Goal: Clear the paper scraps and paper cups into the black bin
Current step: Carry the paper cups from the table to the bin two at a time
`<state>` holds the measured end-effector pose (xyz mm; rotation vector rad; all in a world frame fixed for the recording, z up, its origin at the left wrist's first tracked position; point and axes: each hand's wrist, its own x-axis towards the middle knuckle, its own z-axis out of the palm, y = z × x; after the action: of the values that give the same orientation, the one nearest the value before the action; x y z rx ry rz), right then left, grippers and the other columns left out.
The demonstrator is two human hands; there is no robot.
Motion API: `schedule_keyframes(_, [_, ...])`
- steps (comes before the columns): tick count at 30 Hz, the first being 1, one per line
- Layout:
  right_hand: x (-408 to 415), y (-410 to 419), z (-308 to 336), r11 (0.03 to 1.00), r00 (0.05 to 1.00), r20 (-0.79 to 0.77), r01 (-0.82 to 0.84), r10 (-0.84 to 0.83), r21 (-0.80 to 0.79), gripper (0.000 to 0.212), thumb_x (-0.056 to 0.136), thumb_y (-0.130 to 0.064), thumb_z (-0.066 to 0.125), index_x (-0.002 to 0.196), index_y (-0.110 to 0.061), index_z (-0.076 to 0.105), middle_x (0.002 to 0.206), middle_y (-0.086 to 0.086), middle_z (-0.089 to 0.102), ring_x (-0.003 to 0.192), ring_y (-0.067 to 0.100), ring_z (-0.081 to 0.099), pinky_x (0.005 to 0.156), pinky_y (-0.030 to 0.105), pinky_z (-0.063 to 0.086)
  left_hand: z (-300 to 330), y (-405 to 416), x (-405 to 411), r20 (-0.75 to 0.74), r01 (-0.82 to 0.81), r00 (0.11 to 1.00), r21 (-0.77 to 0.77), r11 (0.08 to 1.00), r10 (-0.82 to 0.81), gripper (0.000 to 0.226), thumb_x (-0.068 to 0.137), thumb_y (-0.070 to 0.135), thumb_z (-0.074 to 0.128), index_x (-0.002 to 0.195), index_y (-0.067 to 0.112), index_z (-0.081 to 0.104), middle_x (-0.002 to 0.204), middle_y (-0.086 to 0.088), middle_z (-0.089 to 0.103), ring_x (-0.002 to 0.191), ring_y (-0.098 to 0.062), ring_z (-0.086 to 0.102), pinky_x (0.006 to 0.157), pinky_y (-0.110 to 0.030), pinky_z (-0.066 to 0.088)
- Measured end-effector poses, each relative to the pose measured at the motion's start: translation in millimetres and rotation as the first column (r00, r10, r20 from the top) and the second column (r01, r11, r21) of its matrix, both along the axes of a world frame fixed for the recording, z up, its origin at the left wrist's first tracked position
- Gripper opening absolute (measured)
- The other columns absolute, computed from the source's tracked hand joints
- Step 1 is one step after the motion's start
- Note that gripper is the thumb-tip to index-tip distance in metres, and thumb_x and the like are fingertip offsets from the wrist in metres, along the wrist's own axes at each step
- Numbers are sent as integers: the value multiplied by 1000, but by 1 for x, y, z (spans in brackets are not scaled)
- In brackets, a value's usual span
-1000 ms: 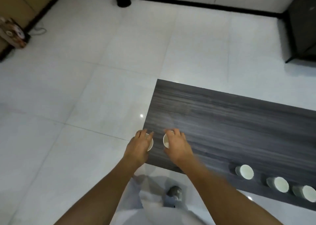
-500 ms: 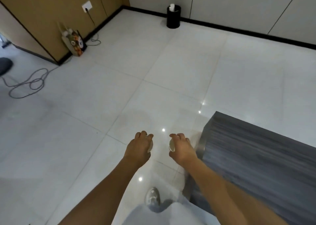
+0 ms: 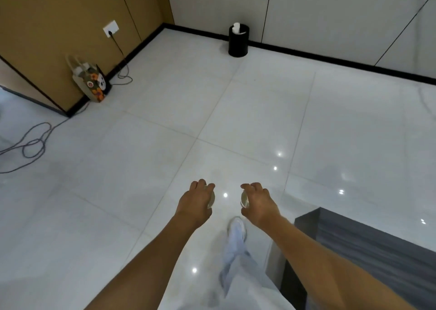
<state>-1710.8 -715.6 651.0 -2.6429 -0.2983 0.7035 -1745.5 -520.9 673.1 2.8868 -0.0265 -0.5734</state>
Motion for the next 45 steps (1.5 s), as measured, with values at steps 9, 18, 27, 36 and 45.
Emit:
schedule_keyframes(9, [220, 15, 14, 997, 997, 26, 75, -75, -1, 65, 84, -19, 64, 143, -24, 35, 140, 3, 36, 121, 25, 42, 88, 36, 51, 12, 11, 231, 19, 73, 997, -22, 997, -72, 58, 84, 19, 61, 137, 20, 37, 131, -1, 39, 123, -19, 37, 81, -31, 50])
schedule_keyframes(18, [434, 72, 8, 992, 991, 54, 124, -126, 31, 66, 83, -20, 68, 142, -24, 37, 141, 3, 38, 122, 25, 42, 88, 35, 51, -4, 60, 441, 8, 152, 988, 9, 988, -152, 57, 86, 21, 64, 137, 18, 38, 130, -4, 42, 120, -21, 41, 85, -30, 50])
schedule_keyframes(27, [640, 133, 16, 980, 980, 31, 193, -195, 48, 65, 83, -19, 66, 142, -25, 38, 141, 3, 37, 124, 26, 41, 88, 35, 51, 0, 126, 660, -19, 219, 976, 12, 976, -219, 58, 85, 21, 63, 137, 19, 37, 131, -3, 41, 122, -21, 39, 84, -32, 50])
schedule_keyframes(36, [844, 121, 6, 972, 973, 15, 232, -232, 22, 67, 83, -18, 66, 143, -25, 37, 142, 4, 36, 125, 26, 41, 90, 35, 50, -8, 119, 880, -33, 195, 980, -43, 980, -197, 61, 84, 21, 62, 140, 22, 35, 134, -1, 38, 125, -20, 36, 84, -33, 51])
schedule_keyframes(45, [1087, 88, 16, 972, 972, 37, 232, -233, 35, 66, 81, -16, 64, 141, -24, 38, 139, 4, 38, 119, 27, 43, 79, 32, 48, 6, 91, 1111, 13, 62, 998, -102, 993, -61, 61, 86, 21, 61, 141, 24, 35, 136, 2, 38, 128, -18, 35, 86, -31, 48])
